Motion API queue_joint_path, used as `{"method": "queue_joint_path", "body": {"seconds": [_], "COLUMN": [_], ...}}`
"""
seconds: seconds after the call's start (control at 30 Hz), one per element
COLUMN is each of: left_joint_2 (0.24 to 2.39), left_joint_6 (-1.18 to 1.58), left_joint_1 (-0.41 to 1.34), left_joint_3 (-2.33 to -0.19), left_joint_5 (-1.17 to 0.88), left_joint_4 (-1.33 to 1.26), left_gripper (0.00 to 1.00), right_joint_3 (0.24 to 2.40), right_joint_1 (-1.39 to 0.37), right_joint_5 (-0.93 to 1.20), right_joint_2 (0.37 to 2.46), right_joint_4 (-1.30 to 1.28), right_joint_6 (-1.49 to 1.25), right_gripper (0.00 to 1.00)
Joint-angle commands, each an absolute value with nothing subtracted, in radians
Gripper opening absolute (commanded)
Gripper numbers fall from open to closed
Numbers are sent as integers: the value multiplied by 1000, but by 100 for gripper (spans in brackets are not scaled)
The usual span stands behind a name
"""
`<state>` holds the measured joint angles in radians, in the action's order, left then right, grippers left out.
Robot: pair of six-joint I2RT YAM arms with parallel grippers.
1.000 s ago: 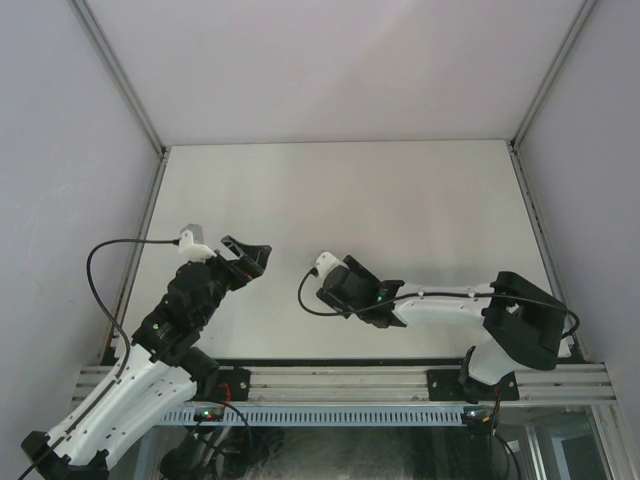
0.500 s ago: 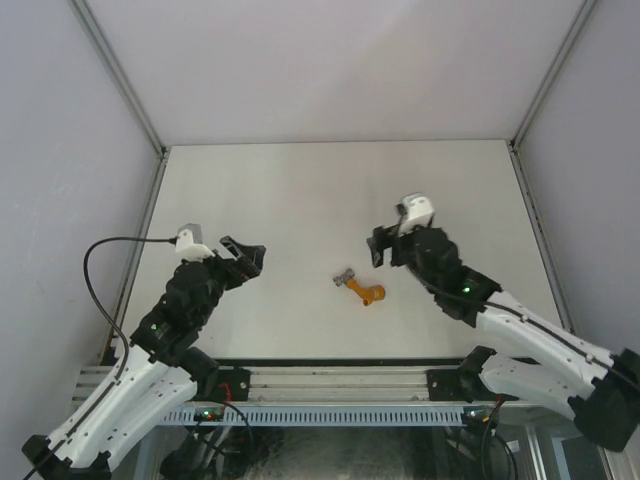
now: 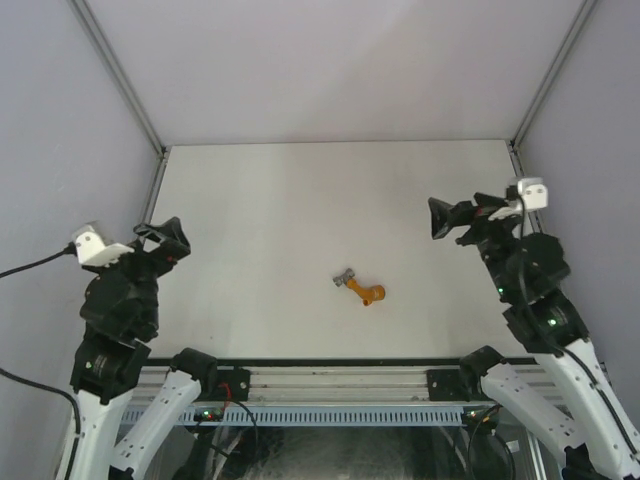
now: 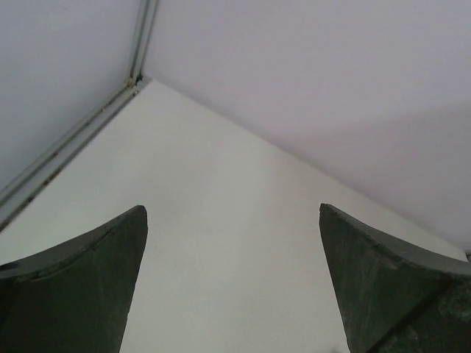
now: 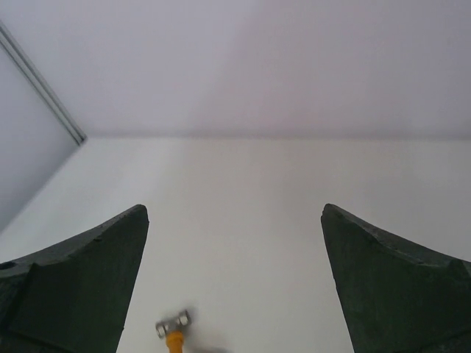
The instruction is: Install the water faucets
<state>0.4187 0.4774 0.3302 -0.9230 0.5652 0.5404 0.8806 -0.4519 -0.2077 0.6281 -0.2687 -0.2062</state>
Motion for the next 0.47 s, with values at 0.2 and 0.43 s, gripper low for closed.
{"method": "queue_joint_path", "body": {"seconds": [0.2, 0.43], "left_joint_2": [384, 382], "left_joint_6": [397, 397], "left_joint_1": [324, 324], "left_joint_3": [-1017, -1019], "left_joint_5": [635, 611], "left_joint_4": [618, 629], "left_gripper": [100, 100], "right_joint_3": [1045, 1046], "right_joint_1": [-451, -452], "right_joint_5": [-305, -295], "right_joint_2": [562, 577], "right_joint_4": [-334, -363], "right_joint_6": [-160, -162], "right_gripper": [100, 100]}}
